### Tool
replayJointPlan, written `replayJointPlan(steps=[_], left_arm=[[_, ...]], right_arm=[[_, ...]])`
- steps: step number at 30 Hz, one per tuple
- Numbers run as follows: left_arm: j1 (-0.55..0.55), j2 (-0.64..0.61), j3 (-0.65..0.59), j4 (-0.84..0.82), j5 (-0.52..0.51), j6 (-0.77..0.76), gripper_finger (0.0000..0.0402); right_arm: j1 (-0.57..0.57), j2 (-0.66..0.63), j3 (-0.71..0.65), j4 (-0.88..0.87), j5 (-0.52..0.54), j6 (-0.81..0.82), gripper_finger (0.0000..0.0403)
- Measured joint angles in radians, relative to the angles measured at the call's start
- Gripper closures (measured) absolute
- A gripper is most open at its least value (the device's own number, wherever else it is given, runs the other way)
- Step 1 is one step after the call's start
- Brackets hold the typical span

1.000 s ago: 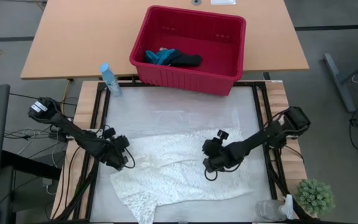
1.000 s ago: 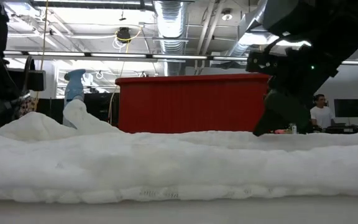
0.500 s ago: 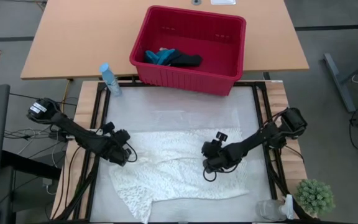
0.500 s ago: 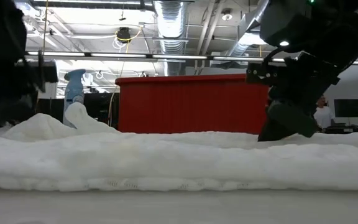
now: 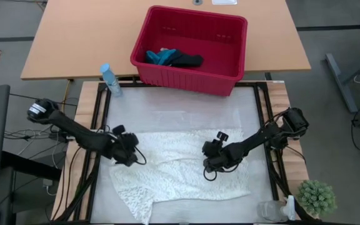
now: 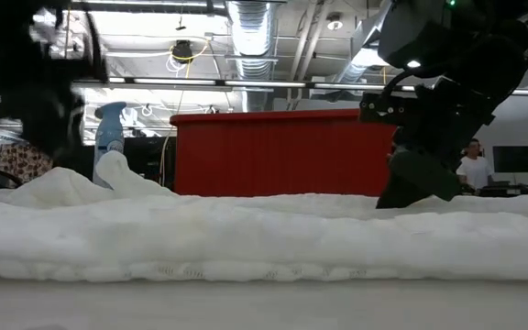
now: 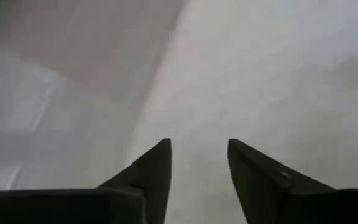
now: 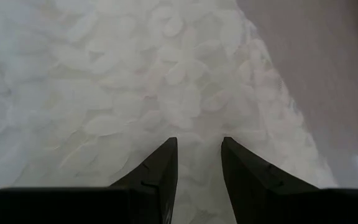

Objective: Fold Laundry from Bin
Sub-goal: Fold the white shirt

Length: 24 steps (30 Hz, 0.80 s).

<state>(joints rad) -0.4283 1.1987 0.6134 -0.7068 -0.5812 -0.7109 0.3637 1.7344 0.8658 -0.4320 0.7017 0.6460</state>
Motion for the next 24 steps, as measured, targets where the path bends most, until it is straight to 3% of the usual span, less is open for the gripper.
replayJointPlan(steps=[5, 8, 15, 24], left_arm=[[-0.058, -0.025, 0.136, 0.093, 0.003, 0.154, 0.0218], [-0.112, -0.017, 0.135, 0.158, 0.027, 0.233, 0.0208], [-0.202, 0.083, 0.122, 0.167, 0.018, 0.165, 0.0204], [-0.209, 0.293, 0.122, 0.152, 0.046, 0.119, 0.0208]], right_arm=[[0.0, 0.0, 0.0, 0.0, 0.0, 0.0, 0.0255], [0.001, 0.0, 0.0, 0.0, 0.0, 0.0, 0.0255], [0.014, 0.0, -0.001, 0.0, 0.0, 0.0, 0.0255], [0.015, 0.0, -0.001, 0.007, 0.0, 0.0, 0.0255]])
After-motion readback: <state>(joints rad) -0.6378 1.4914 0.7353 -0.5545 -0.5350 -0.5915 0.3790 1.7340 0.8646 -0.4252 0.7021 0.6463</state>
